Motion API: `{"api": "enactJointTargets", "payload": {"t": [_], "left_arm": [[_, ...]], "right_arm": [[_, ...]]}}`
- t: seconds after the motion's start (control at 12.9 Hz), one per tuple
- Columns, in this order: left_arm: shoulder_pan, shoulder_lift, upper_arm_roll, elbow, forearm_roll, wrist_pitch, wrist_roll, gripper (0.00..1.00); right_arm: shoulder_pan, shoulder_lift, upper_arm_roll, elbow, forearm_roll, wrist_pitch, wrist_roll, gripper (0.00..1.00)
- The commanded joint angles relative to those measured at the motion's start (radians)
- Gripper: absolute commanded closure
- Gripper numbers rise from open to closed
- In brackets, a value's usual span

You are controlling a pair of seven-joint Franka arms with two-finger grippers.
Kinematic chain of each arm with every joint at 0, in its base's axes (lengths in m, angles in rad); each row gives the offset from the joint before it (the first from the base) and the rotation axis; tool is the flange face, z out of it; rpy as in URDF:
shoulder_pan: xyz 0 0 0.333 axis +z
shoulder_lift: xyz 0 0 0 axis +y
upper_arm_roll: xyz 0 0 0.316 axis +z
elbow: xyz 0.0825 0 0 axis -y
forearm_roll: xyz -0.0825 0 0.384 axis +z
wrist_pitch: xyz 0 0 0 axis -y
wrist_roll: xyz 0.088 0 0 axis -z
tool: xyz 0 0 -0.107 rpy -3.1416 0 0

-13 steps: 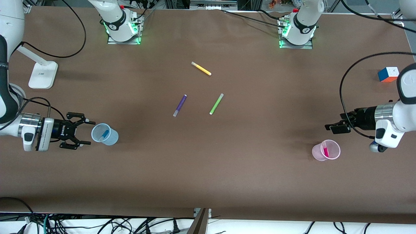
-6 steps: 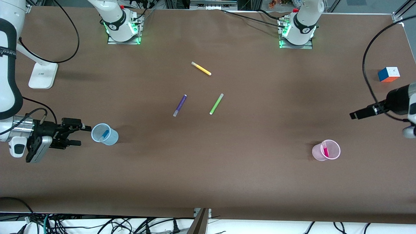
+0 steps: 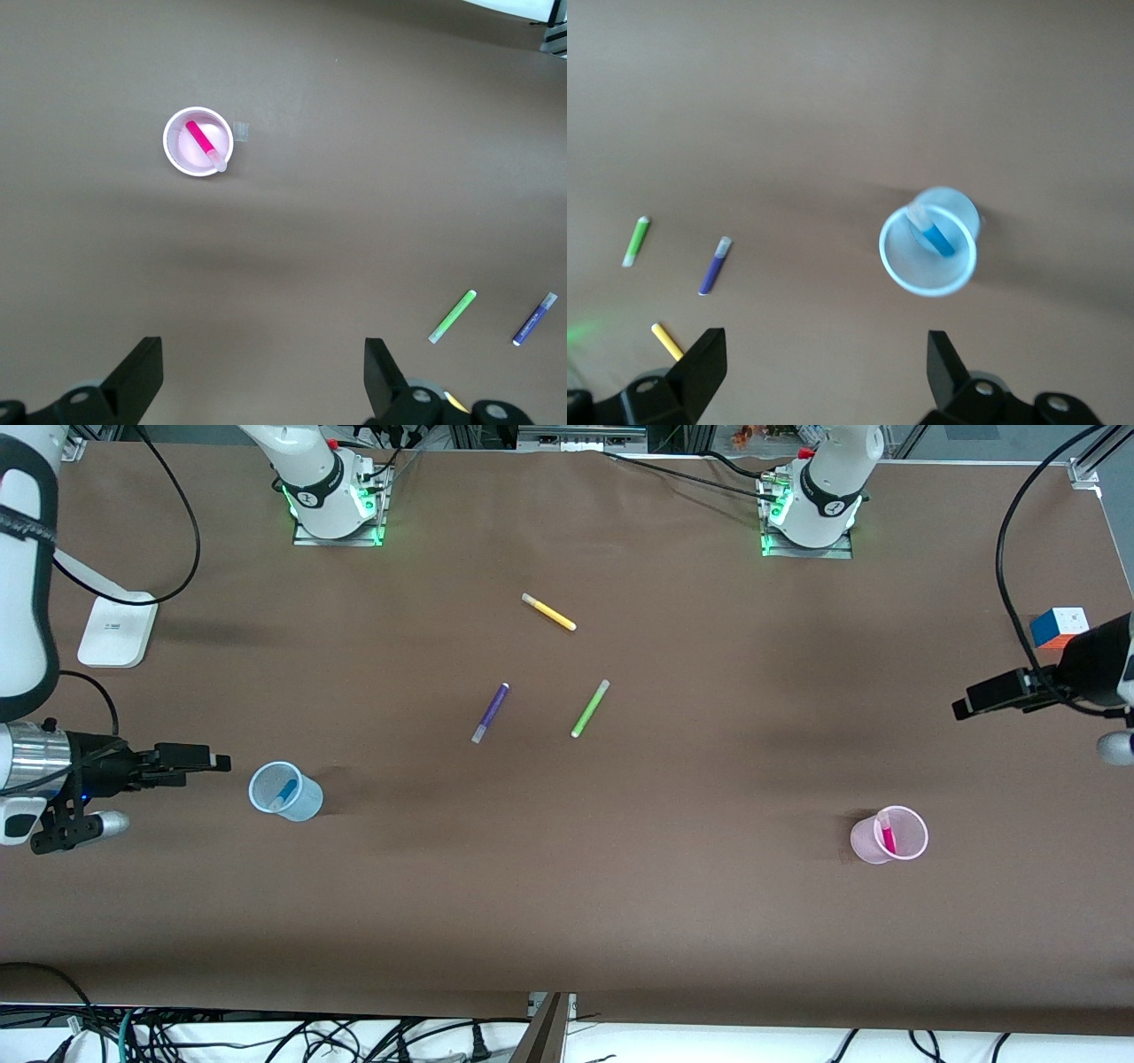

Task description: Place pink and blue markers in matching cups

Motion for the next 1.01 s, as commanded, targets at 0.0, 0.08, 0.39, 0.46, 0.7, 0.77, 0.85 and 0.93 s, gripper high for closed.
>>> {"api": "enactJointTargets", "payload": {"t": [0.0,0.08,0.39,0.46,0.7,0.77,0.85,0.93], "left_arm": [[-0.04,-0.137,0.017,-0.172,0.089,0.036,0.083,0.0],[-0.048,-0.183,0.029,-0.236,0.088,0.067,0.14,0.0],[-0.357,-0.299,0.376,-0.383,-0.005,0.115,0.247,0.0],[-0.426,-0.299,0.444,-0.381,-0.009,0.086,0.313,0.0],[-0.444,-0.3,0.463,-0.38,-0.008,0.028,0.34,0.0],[-0.44,-0.296,0.463,-0.372,-0.006,0.023,0.34,0.0],[-0.436,-0.293,0.459,-0.369,0.005,0.036,0.338,0.0],[-0.431,-0.296,0.456,-0.372,0.015,0.061,0.338,0.0]], "right_arm": [[0.025,-0.083,0.007,-0.023,-0.121,-0.037,0.145,0.0],[0.033,-0.146,0.007,-0.095,-0.18,-0.026,0.164,0.0],[0.033,-0.411,0.067,-0.405,-0.323,0.058,0.264,0.0],[0.033,-0.478,0.067,-0.474,-0.323,0.092,0.255,0.0],[0.028,-0.58,0.067,-0.554,-0.323,0.132,0.248,0.0],[0.028,-0.615,0.067,-0.559,-0.324,0.131,0.254,0.0],[0.028,-0.62,0.067,-0.556,-0.321,0.121,0.245,0.0],[0.028,-0.628,0.065,-0.55,-0.323,0.114,0.248,0.0]]}}
